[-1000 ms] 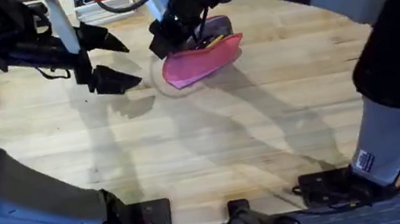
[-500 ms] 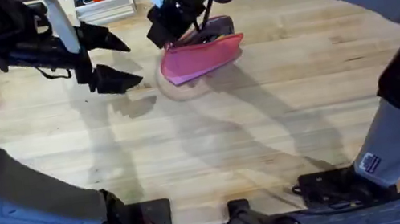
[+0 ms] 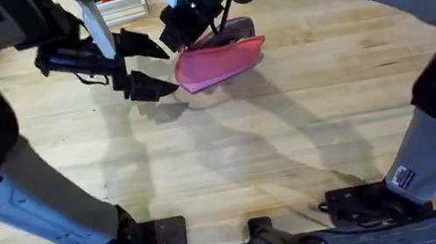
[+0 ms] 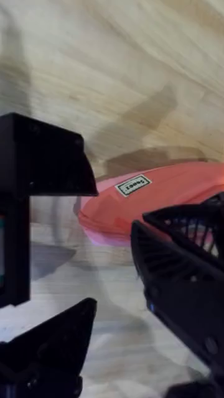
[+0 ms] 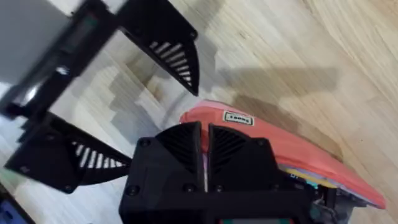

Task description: Unzip the bag, pick up the pens from the table one at a time and place them inside, then zip the bag closed.

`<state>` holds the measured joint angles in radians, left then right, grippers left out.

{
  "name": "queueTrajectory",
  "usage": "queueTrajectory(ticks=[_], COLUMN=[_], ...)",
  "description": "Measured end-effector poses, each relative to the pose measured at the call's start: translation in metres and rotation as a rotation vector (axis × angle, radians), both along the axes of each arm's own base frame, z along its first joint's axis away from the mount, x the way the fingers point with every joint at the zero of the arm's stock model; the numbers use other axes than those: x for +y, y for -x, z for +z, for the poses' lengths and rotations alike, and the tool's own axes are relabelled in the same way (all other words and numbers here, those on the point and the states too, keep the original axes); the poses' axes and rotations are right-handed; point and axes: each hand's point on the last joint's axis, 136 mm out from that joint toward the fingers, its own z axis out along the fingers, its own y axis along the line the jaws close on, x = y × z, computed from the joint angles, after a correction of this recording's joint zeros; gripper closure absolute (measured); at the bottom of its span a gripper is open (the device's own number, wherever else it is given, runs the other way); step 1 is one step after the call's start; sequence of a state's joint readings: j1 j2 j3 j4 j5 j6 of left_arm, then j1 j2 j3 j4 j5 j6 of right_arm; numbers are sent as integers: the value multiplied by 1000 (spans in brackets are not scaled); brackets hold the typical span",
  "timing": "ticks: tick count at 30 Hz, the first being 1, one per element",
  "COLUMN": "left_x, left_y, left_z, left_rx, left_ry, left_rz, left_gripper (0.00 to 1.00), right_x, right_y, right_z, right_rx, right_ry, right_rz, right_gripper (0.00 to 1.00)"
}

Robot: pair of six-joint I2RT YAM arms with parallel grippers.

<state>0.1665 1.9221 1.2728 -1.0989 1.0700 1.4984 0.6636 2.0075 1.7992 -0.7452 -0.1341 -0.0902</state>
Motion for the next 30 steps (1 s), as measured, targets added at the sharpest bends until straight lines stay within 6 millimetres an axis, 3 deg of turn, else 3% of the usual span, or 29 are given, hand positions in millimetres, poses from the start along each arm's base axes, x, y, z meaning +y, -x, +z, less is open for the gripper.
queueTrajectory(ticks=[17, 20, 25, 30], left_x=[-38, -37, -37, -37], left_y=[-14, -14, -15, -16], left_z=[-9, -10, -10, -11], left_rx=[-125, -129, -140, -146], left_ry=[85, 84, 79, 76], left_rz=[-96, -97, -99, -101], left_gripper=[22, 189, 634, 941], right_x=[0, 0, 0, 0], right_y=[0, 0, 0, 1], right_z=[0, 0, 0, 0], right_rx=[0, 0, 1, 1], right_ry=[0, 0, 0, 1], right_rz=[0, 0, 1, 1], right_gripper=[970, 970, 970, 970])
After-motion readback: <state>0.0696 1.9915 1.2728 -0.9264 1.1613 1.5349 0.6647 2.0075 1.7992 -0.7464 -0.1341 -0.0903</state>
